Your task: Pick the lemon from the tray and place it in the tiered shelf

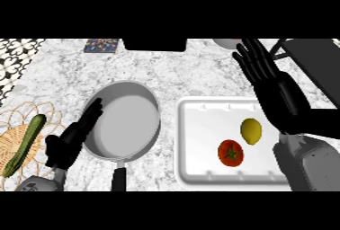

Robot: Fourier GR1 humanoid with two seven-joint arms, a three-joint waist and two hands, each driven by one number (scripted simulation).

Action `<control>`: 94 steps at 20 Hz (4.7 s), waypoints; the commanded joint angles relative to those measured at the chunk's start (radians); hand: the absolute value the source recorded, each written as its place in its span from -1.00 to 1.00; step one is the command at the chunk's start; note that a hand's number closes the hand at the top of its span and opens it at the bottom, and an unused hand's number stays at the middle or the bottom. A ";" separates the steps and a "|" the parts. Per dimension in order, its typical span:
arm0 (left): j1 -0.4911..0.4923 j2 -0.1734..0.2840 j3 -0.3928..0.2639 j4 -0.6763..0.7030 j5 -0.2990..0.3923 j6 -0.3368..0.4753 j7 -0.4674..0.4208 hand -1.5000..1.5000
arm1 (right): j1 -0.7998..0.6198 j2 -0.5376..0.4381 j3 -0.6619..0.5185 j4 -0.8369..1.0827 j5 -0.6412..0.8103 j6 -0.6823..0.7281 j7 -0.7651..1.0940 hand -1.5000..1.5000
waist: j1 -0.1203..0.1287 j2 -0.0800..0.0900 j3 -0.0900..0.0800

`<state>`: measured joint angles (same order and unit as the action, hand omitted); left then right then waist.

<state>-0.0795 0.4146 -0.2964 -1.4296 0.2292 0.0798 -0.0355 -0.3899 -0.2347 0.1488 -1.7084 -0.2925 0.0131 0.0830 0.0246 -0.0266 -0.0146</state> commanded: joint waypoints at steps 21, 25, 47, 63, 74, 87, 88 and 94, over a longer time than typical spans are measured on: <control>-0.157 -0.026 0.201 -0.053 0.072 0.095 0.193 0.00 | 0.258 -0.319 -0.333 0.062 0.018 0.027 0.201 -1.00 | -0.033 0.023 0.012; -0.178 -0.016 0.191 -0.077 0.074 0.087 0.225 0.00 | 0.255 -0.460 -0.188 0.051 0.176 0.106 0.350 -1.00 | -0.011 0.025 0.010; -0.228 -0.049 0.253 -0.038 0.056 0.057 0.245 0.00 | -0.100 -0.304 0.271 0.123 0.655 0.300 1.044 -1.00 | -0.023 0.026 0.014; -0.148 -0.097 0.283 -0.022 -0.008 0.021 0.170 0.00 | 0.009 -0.191 0.294 0.182 0.812 0.297 1.002 -1.00 | -0.026 0.026 0.014; -0.213 -0.140 0.315 0.003 -0.055 -0.005 0.201 0.00 | 0.036 -0.077 0.203 0.312 0.964 0.277 0.859 -1.00 | -0.024 0.027 0.015; -0.087 -0.143 0.361 -0.158 -0.040 -0.072 0.258 0.00 | 0.062 0.002 0.118 0.421 1.048 0.278 0.765 -1.00 | -0.020 0.026 0.015; -0.194 -0.155 0.363 -0.062 -0.076 -0.040 0.271 0.00 | 0.046 -0.020 0.093 0.436 1.036 0.326 0.742 1.00 | -0.024 0.027 0.015; -0.181 -0.177 0.354 -0.050 -0.101 -0.036 0.237 0.00 | 0.004 -0.013 0.139 0.615 1.152 0.198 0.577 1.00 | -0.019 0.029 0.015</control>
<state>-0.2523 0.2495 0.0591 -1.5025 0.1500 0.0377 0.2221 -0.3766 -0.2681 0.2447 -1.1875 0.7829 0.2853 0.7342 0.0008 -0.0081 -0.0113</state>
